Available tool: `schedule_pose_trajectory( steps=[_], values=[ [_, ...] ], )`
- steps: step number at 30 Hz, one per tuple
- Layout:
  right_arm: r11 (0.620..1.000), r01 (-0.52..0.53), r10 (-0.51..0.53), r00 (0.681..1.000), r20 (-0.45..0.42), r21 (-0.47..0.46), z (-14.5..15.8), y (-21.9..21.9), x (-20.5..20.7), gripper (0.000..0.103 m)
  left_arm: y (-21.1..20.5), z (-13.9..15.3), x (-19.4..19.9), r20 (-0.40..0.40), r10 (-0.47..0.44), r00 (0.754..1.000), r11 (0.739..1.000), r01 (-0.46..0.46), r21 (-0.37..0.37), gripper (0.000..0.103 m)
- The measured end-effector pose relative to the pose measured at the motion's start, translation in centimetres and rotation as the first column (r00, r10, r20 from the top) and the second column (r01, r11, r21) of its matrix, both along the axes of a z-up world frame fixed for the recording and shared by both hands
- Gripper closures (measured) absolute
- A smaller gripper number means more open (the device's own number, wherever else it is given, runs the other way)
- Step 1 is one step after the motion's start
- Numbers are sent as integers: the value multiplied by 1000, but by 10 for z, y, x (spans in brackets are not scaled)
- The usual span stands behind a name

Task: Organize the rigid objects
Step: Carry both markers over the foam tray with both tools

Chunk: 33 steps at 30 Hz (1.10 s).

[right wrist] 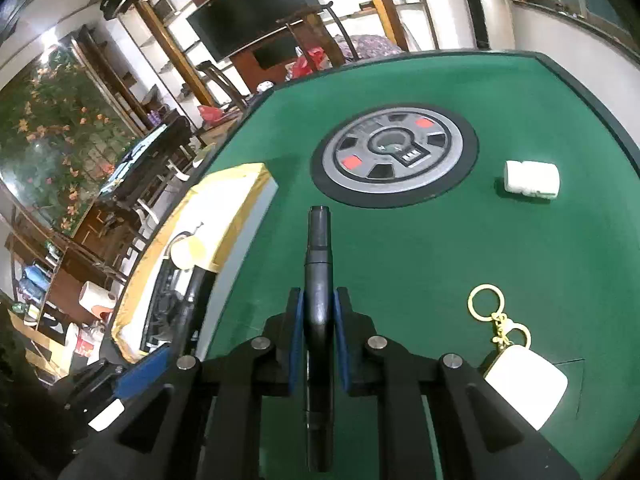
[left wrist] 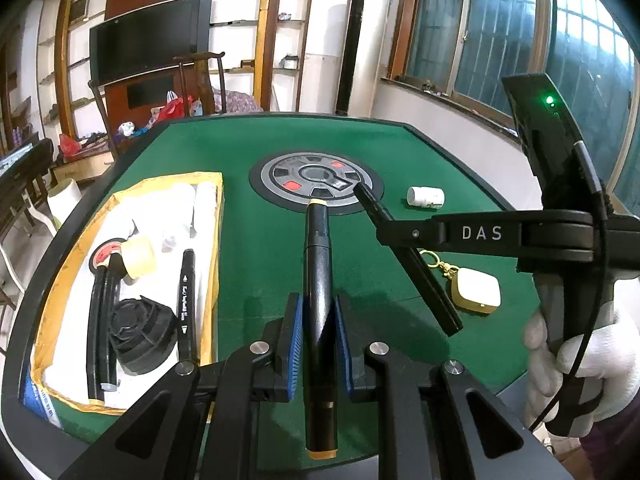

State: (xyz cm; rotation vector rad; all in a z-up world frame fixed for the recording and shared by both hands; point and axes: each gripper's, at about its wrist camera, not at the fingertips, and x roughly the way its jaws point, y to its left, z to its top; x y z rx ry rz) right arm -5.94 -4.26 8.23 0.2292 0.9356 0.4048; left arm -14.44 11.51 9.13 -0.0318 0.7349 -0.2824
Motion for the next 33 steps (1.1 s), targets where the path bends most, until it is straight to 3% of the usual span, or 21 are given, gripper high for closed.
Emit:
schedule_pose_trajectory(
  steps=[11,18,27,33],
  values=[
    [997,-71,71,997,4,36,18,39,-6,88,25,6,-9,16,44,999,999,-43,-24,87],
    [989,-133,135,990,-28,66,18,84,9,88,84,6,2,-8,165,986,982,-165,-88,87],
    [981,-169,180,976,-125,94,-8,141,36,88,161,-18,26,-88,317,944,938,-326,-117,87],
    [983,-154,171,966,-195,98,-30,170,52,88,178,-38,44,-139,333,933,930,-349,-113,87]
  ],
)
